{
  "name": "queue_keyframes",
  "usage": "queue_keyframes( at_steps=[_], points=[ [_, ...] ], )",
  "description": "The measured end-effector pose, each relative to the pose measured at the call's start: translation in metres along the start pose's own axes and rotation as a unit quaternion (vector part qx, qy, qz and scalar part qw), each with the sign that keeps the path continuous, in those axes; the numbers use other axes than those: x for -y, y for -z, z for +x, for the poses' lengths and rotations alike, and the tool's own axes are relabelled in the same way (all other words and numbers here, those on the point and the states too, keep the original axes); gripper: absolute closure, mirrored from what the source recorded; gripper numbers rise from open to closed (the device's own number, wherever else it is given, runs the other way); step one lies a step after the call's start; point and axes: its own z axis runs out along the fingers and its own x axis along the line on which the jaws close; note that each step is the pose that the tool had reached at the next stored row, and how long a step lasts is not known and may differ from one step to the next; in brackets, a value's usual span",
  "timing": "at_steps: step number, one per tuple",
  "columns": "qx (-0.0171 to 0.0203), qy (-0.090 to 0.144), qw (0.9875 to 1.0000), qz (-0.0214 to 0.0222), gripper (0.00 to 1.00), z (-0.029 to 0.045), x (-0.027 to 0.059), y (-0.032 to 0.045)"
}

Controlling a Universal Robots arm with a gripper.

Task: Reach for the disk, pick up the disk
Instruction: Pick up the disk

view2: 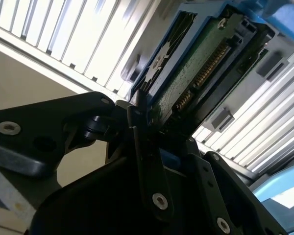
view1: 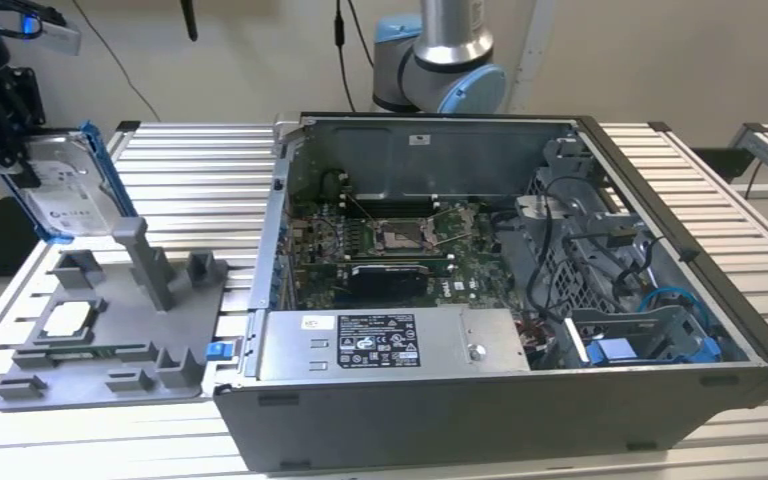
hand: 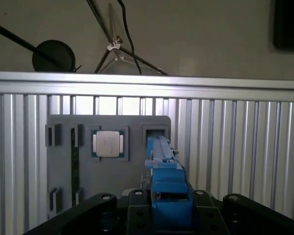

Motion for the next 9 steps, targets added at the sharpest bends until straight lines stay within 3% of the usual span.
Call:
queue_keyframes(
  at_steps=[9],
  points=[
    [0.0, 0.0, 1.0, 0.0, 1.0, -0.0006, -0.0002, 0.0137]
  ],
)
